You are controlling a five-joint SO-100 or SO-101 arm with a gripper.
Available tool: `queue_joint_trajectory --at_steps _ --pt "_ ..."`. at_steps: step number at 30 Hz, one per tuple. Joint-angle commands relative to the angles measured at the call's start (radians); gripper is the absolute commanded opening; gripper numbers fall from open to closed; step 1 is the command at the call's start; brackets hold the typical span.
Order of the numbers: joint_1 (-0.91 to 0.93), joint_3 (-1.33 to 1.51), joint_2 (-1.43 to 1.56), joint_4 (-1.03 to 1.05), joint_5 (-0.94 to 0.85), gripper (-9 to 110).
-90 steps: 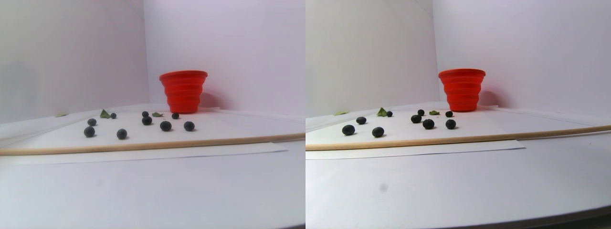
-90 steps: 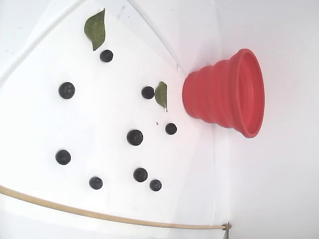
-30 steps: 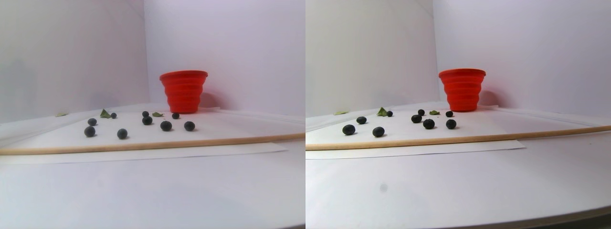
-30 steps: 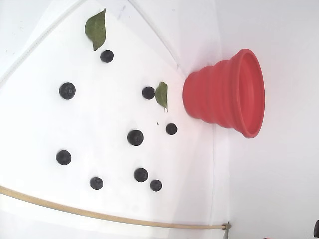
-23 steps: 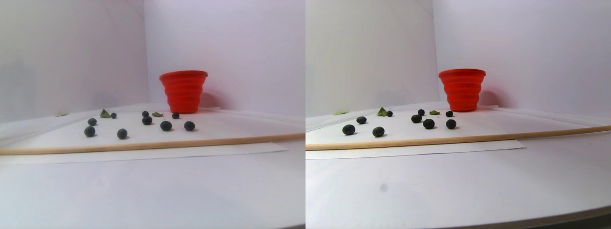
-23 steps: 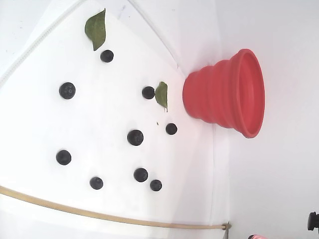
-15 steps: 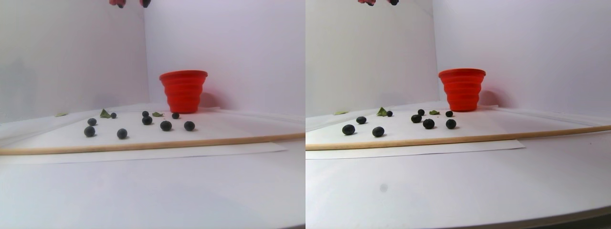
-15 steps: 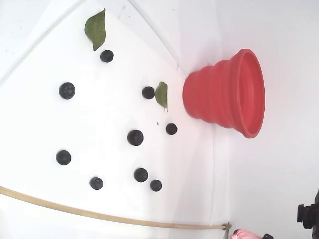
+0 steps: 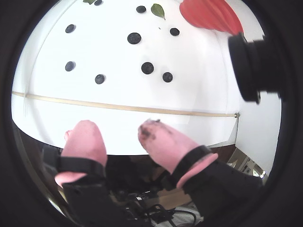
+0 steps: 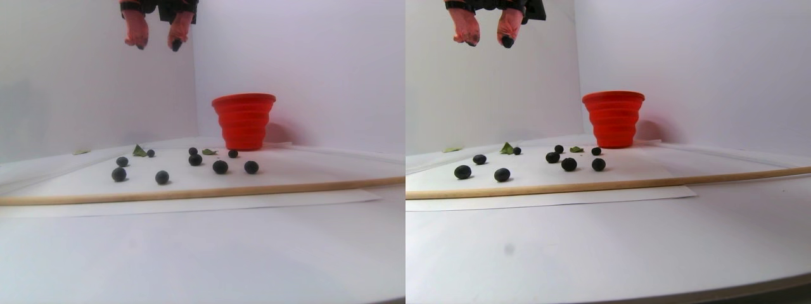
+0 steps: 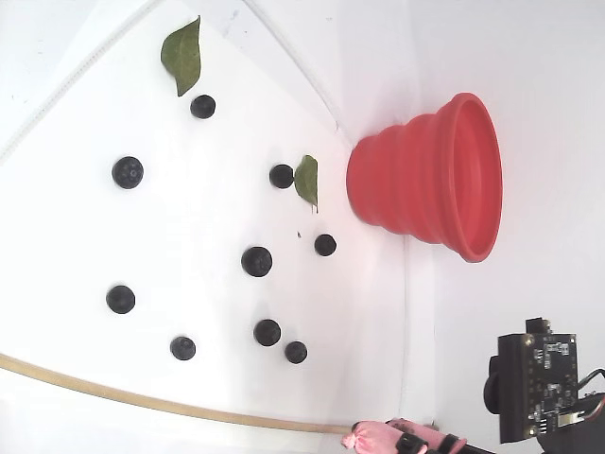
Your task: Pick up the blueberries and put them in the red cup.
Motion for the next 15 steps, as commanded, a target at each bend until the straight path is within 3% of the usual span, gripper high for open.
queue_joint_trajectory --at_steps 1,15 --pt "-0.012 0.006 0.008 -0.044 -0.046 17" --pt "-0.009 0.115 -0.035 -0.19 -0.164 17"
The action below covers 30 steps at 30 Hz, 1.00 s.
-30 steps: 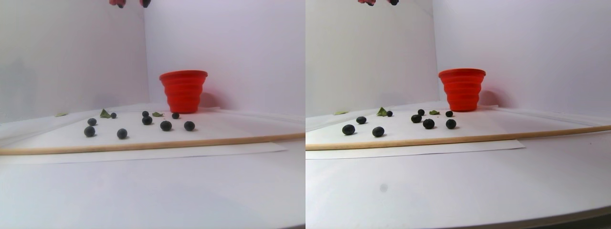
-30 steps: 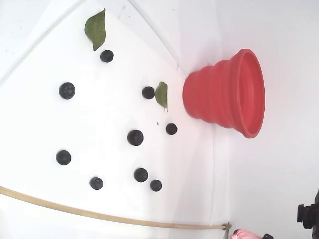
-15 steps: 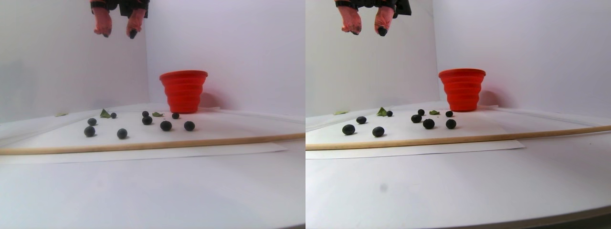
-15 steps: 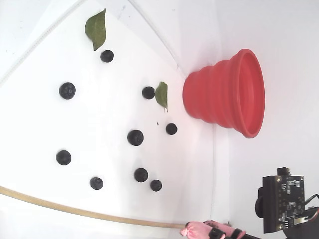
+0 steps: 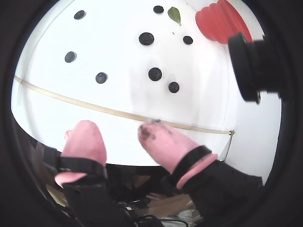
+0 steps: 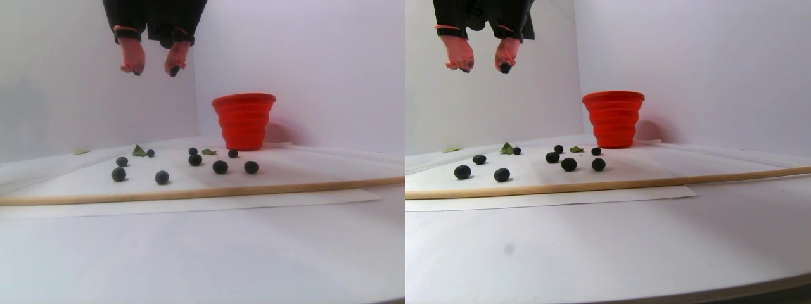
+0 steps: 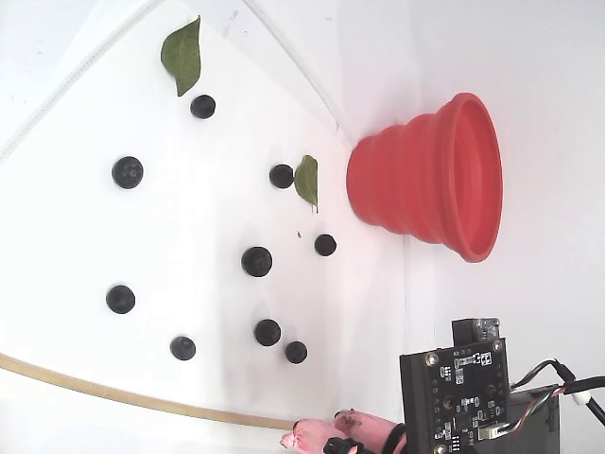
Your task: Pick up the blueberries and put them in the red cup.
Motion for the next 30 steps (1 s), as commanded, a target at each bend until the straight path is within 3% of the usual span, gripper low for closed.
queue_joint_trajectory --at_steps 1,30 --pt "-0.006 -0.005 -0.011 -0.058 -0.023 17" --pt "0.017 0.061 -0.288 -0.348 -0.184 17"
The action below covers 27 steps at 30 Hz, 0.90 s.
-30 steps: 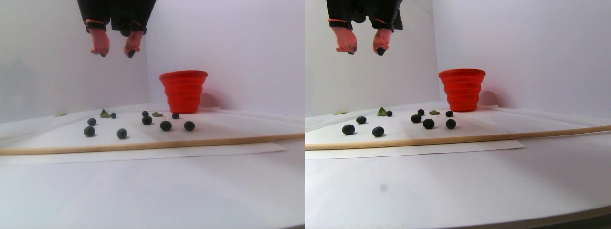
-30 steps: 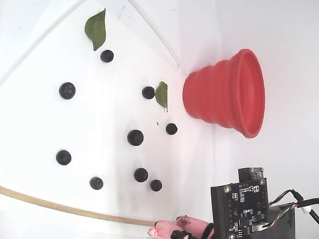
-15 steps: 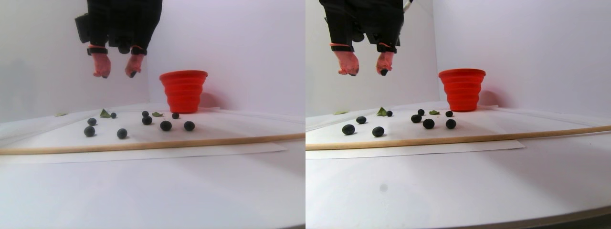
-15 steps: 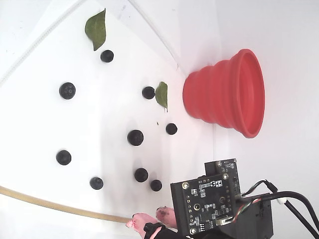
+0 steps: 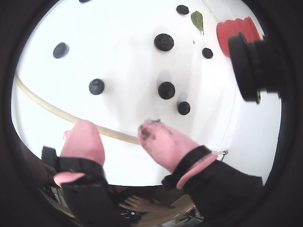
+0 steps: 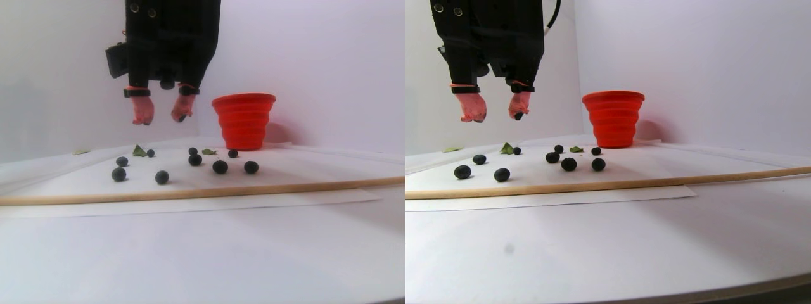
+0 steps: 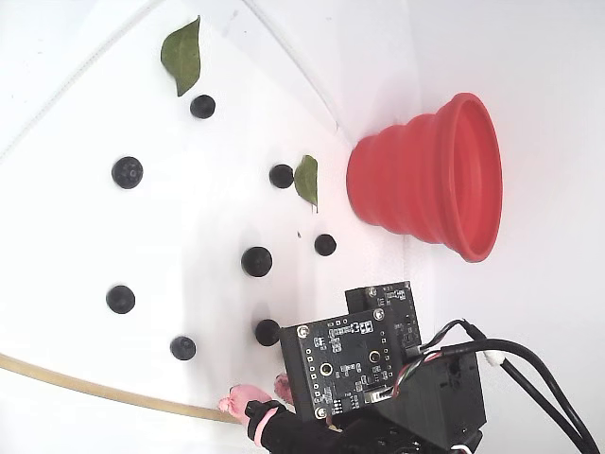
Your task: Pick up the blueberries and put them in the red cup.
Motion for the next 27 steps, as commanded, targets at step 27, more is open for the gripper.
queue_joint_trajectory --at_steps 27 --pt "-0.038 -0.052 -0.305 -0.305 -0.026 18"
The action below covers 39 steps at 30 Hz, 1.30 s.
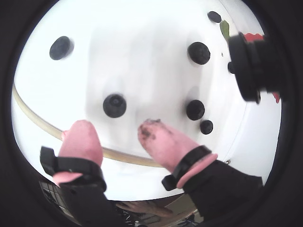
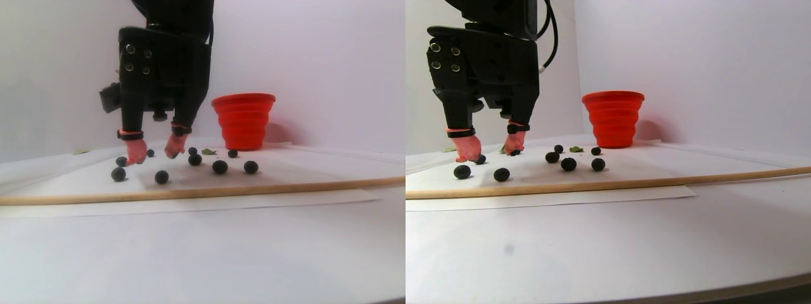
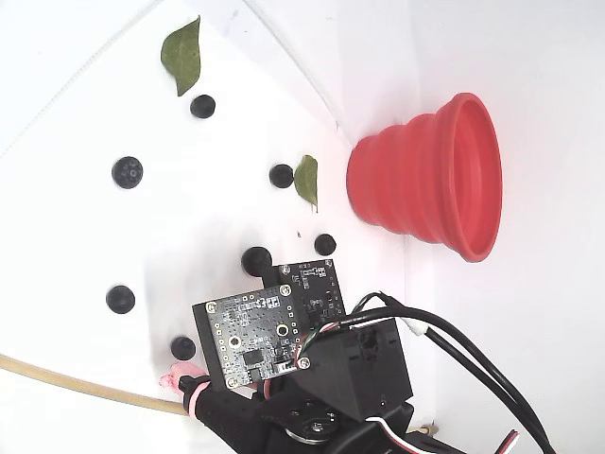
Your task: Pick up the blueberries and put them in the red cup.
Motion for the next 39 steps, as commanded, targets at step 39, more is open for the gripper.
queue_joint_trajectory --at_steps 39 --pt "0.014 -0.094 -0.222 -0.242 -0.043 18"
